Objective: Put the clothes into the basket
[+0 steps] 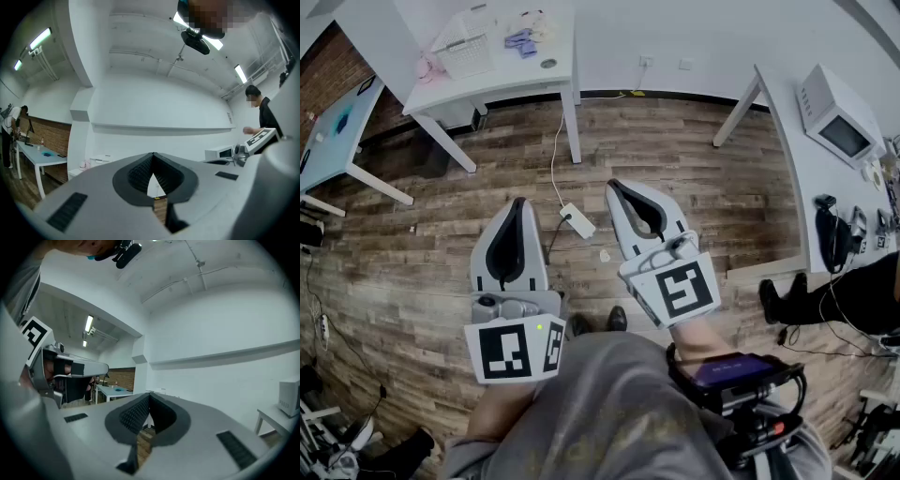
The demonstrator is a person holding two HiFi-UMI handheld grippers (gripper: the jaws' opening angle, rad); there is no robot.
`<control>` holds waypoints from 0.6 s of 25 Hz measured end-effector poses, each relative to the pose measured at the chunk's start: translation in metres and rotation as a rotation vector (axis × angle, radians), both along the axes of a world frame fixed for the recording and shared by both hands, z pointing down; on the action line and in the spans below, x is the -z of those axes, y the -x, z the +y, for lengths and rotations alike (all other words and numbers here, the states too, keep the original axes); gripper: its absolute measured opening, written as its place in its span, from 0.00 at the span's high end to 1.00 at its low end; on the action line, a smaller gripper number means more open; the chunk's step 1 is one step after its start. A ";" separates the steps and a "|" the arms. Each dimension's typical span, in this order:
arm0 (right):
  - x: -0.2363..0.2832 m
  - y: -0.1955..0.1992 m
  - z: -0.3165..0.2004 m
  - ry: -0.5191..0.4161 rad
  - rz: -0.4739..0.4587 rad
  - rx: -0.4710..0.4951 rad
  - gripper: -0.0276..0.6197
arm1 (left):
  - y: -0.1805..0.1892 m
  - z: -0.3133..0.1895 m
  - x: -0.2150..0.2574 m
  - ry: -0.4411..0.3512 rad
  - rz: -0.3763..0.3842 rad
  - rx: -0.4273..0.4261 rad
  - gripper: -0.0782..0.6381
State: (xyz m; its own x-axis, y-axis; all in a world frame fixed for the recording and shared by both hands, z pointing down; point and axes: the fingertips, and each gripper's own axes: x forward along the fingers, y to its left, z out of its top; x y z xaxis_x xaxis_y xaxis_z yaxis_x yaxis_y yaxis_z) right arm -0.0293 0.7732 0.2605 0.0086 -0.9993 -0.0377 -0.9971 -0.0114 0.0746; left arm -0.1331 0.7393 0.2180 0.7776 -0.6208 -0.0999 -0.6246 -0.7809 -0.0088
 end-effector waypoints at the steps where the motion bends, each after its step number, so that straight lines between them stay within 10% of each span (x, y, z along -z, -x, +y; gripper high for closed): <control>1: 0.001 -0.002 0.001 -0.002 0.000 0.002 0.95 | -0.002 0.001 0.001 -0.001 0.000 0.001 0.88; 15: -0.014 -0.042 0.022 0.011 -0.032 0.008 0.95 | -0.036 0.019 -0.017 0.037 -0.007 0.018 0.88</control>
